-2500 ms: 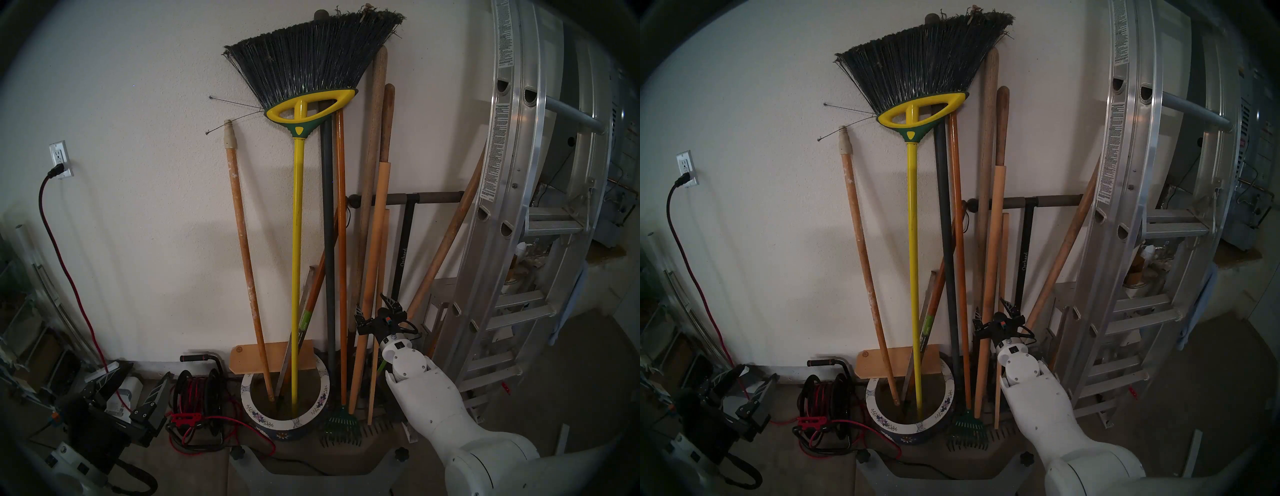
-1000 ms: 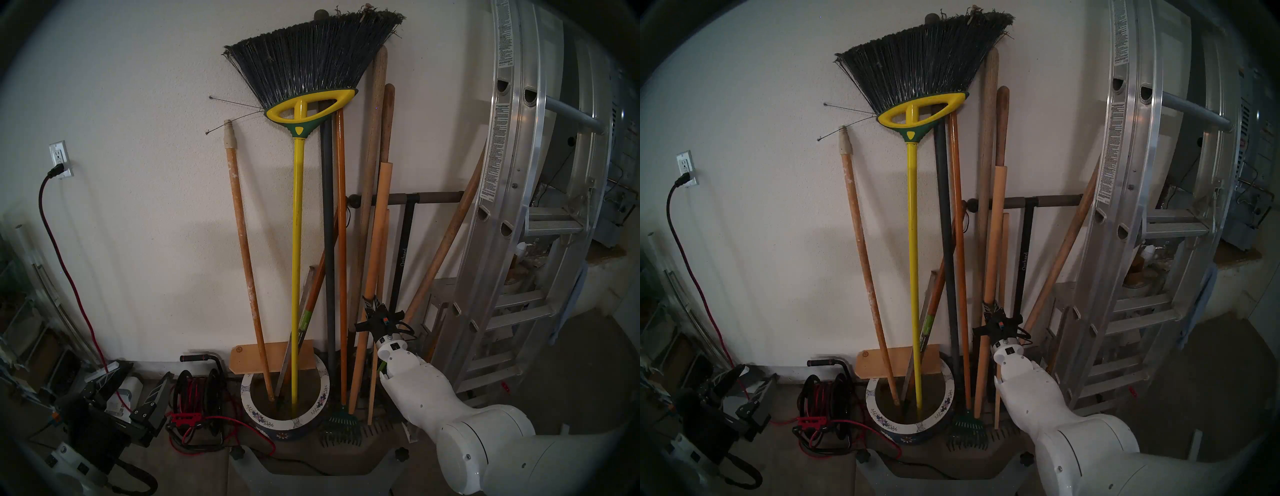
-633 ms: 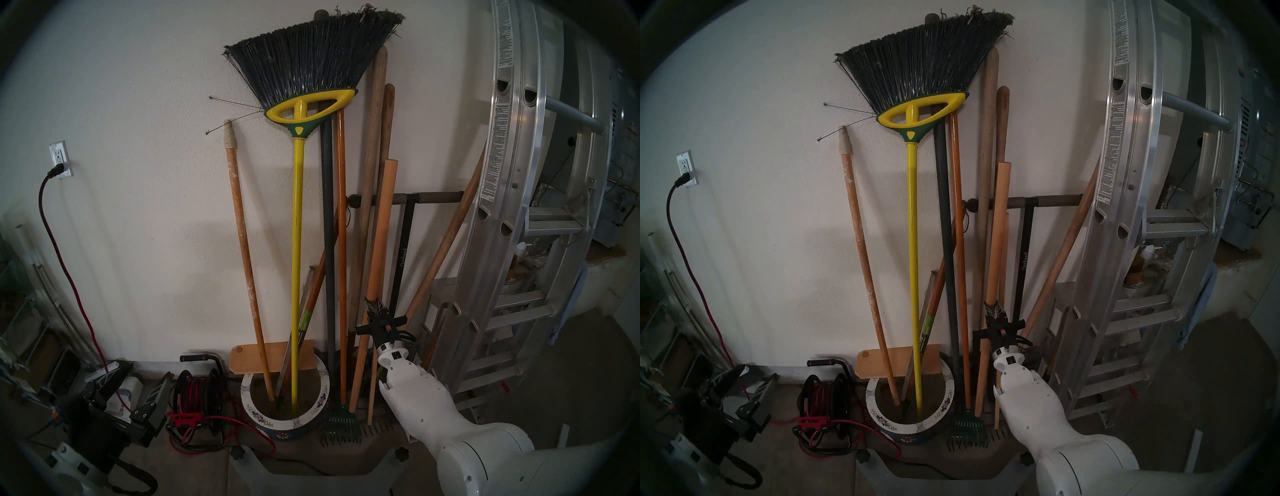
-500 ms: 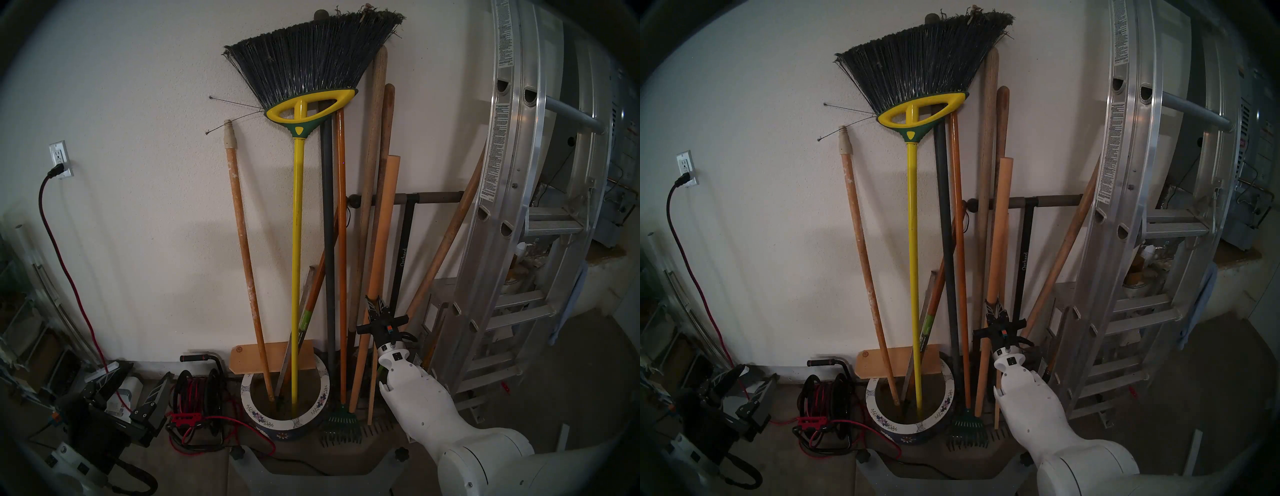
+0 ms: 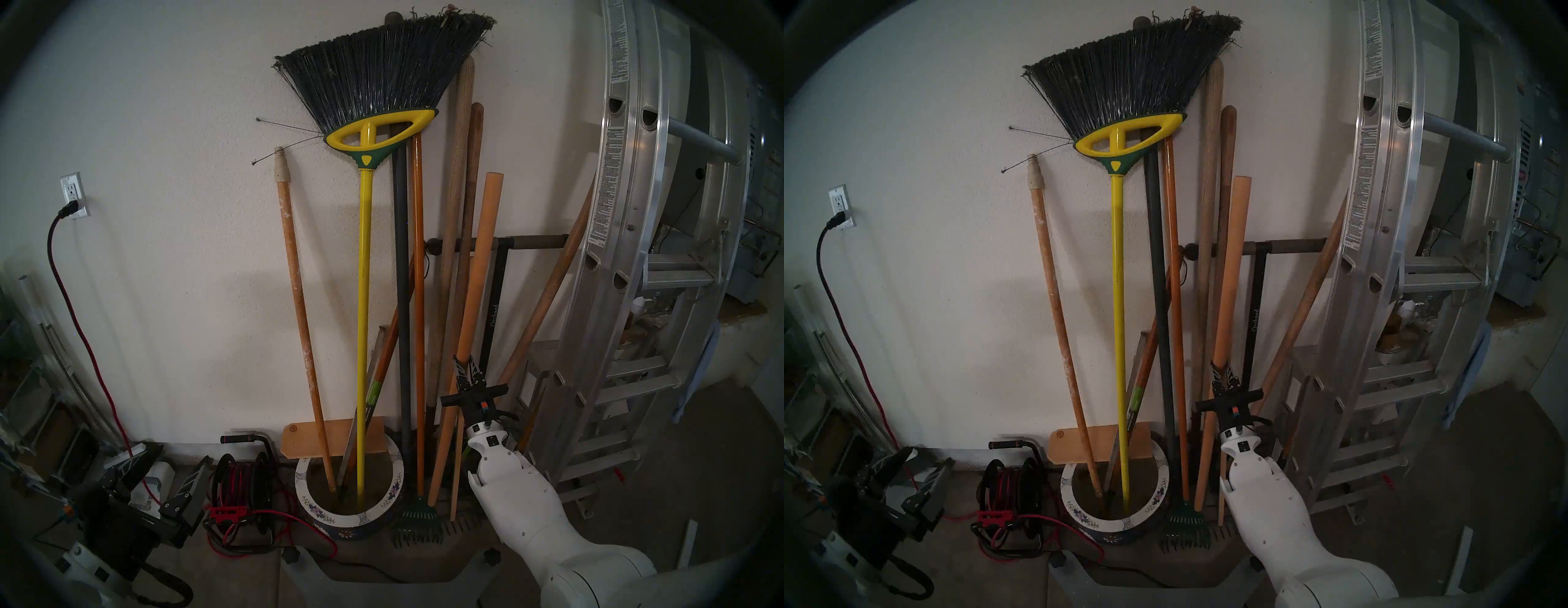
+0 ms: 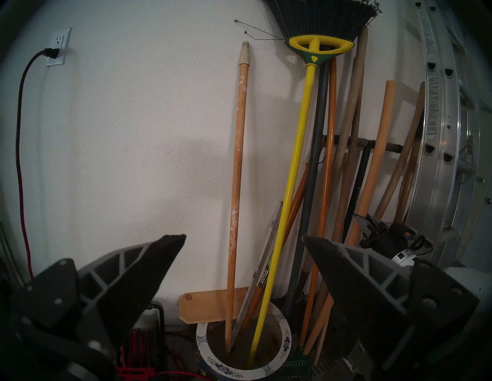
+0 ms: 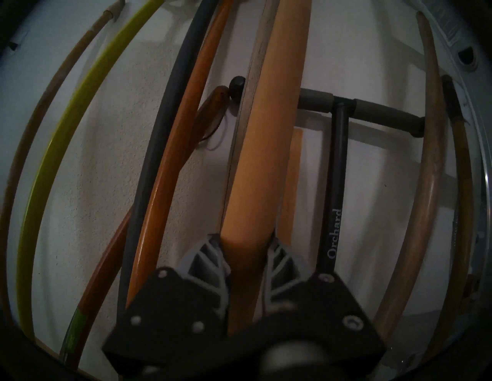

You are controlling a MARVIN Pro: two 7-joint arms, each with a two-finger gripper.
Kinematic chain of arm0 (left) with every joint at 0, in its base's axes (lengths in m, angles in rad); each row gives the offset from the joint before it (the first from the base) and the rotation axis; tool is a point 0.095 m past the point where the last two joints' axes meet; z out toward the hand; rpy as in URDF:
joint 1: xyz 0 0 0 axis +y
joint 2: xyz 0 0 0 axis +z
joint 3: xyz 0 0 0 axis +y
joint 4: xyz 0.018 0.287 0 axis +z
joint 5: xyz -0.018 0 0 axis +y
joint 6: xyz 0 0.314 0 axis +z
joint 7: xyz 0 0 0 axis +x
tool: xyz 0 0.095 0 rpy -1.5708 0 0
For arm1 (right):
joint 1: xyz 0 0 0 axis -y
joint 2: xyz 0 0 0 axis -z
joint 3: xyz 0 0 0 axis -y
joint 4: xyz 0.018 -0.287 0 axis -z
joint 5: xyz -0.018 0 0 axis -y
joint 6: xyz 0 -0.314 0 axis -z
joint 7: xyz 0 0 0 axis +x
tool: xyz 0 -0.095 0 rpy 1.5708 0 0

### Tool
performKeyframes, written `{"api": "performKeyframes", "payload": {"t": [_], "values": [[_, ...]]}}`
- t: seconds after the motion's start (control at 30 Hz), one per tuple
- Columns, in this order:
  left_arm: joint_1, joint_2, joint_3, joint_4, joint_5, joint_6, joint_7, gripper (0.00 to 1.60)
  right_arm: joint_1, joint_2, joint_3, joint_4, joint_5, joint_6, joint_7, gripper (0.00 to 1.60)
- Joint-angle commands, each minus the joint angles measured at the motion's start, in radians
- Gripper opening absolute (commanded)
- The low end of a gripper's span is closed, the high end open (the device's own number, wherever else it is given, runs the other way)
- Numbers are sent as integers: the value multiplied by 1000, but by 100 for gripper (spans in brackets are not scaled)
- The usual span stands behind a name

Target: Put wooden sticks into the pot

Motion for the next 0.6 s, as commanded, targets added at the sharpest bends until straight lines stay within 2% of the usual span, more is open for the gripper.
{"api": "performKeyframes", "payload": {"t": [0.0,0.1,0.57], "values": [[0,-3,1,-8,-1,1,1,160,-28,2,4,-137,-1,-47,-16,0],[0,-4,0,-8,0,2,0,160,-24,2,6,-144,-3,-64,-23,0],[-4,-8,-3,-8,3,6,-7,160,-74,-15,1,-303,-11,-110,-45,0]]}}
